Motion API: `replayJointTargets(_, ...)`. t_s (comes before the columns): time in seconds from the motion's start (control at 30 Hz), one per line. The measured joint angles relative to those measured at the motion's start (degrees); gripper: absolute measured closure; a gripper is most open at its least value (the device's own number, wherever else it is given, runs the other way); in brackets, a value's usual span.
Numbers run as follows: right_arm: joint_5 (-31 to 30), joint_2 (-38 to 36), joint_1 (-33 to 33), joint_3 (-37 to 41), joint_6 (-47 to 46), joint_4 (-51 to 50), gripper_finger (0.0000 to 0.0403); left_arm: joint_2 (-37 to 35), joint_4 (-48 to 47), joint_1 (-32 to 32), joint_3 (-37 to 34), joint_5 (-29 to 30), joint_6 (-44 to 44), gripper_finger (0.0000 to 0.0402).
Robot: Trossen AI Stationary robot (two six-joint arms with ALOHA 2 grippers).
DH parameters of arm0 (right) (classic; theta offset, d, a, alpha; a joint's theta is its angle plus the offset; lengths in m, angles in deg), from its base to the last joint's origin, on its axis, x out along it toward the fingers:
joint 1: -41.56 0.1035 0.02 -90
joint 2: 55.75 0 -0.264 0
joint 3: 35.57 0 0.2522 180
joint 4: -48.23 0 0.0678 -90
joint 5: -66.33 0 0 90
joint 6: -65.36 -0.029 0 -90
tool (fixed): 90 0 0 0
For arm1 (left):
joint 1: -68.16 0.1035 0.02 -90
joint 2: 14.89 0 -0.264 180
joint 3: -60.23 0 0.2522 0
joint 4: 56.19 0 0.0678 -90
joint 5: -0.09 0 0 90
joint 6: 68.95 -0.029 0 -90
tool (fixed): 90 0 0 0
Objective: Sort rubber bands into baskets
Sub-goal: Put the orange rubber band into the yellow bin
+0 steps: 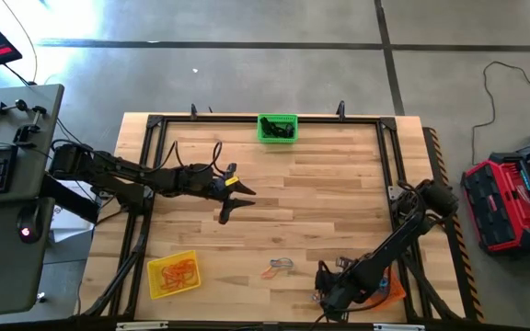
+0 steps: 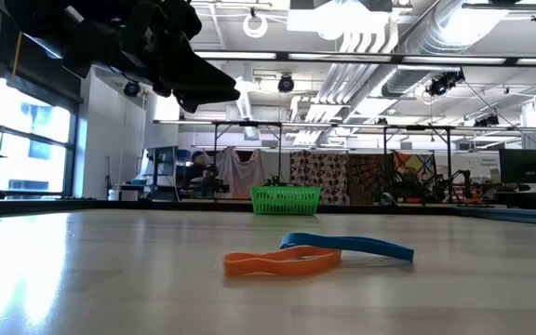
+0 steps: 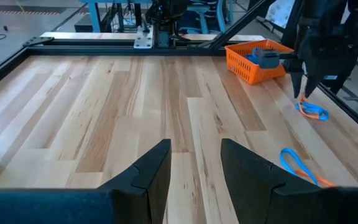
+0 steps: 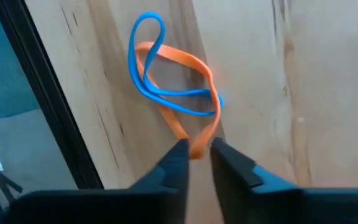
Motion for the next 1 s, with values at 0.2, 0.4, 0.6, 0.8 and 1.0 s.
replayJointTargets(0.2, -0.94, -0.02, -0.86, 0.0, 1.84, -1.09, 0.0392, 0.0, 0.0, 0.0, 0.0, 0.0, -0.02, 0.0268)
replayJointTargets(0.4, -5.63, -0.02, -1.22, -0.76, 2.73, -5.12, 0.04, 0.0, 0.0, 0.0, 0.0, -0.02, -0.04, 0.0268)
replayJointTargets(0.6, -16.86, -0.04, -1.22, -2.69, 5.18, -11.41, 0.0401, 0.0, 0.0, 0.0, 0.0, -0.04, 0.0, 0.0268)
replayJointTargets(0.8, -28.39, -0.07, -1.09, -3.3, 9.41, -11.98, 0.0402, 0.0, 0.0, 0.01, 0.0, -0.04, 0.04, 0.0268)
replayJointTargets(1.0, -38.73, -0.07, -0.1, -3.3, 11.31, -10.87, 0.0402, 0.0, 0.0, 0.0, 0.0, -0.07, 0.07, 0.0268)
